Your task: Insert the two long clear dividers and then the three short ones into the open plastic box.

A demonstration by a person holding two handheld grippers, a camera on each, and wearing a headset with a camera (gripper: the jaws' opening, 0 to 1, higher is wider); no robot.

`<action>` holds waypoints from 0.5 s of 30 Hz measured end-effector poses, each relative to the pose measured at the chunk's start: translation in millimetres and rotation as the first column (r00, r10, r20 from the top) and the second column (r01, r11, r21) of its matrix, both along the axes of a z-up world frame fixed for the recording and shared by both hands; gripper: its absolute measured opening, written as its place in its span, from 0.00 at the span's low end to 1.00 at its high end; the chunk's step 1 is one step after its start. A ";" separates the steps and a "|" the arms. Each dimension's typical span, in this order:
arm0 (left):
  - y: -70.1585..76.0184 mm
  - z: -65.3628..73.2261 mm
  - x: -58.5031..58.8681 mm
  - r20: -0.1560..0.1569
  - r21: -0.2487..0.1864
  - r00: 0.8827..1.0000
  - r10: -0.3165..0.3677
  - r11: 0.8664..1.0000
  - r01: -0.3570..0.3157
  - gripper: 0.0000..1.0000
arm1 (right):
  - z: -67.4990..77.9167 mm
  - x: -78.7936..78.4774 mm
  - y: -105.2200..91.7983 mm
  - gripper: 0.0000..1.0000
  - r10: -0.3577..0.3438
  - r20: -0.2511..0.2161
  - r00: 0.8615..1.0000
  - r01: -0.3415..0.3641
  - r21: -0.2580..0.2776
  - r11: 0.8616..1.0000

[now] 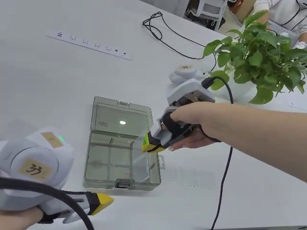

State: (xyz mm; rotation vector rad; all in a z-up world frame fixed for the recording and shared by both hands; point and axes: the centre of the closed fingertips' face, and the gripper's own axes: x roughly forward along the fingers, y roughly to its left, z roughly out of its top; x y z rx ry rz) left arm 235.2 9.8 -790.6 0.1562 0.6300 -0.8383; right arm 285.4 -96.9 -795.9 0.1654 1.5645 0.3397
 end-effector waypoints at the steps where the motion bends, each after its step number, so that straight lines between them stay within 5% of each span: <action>1: 0.1 0.0 0.1 0.001 0.002 1.000 0.000 1.000 0.000 0.92 | 0.8 -2.2 1.5 0.02 0.002 0.002 1.000 -0.002 -0.002 1.000; 15: 0.8 -0.1 0.1 -0.001 -0.003 1.000 0.001 1.000 -0.001 0.92 | -5.4 -4.1 7.6 0.03 0.034 0.017 0.999 -0.033 -0.025 0.999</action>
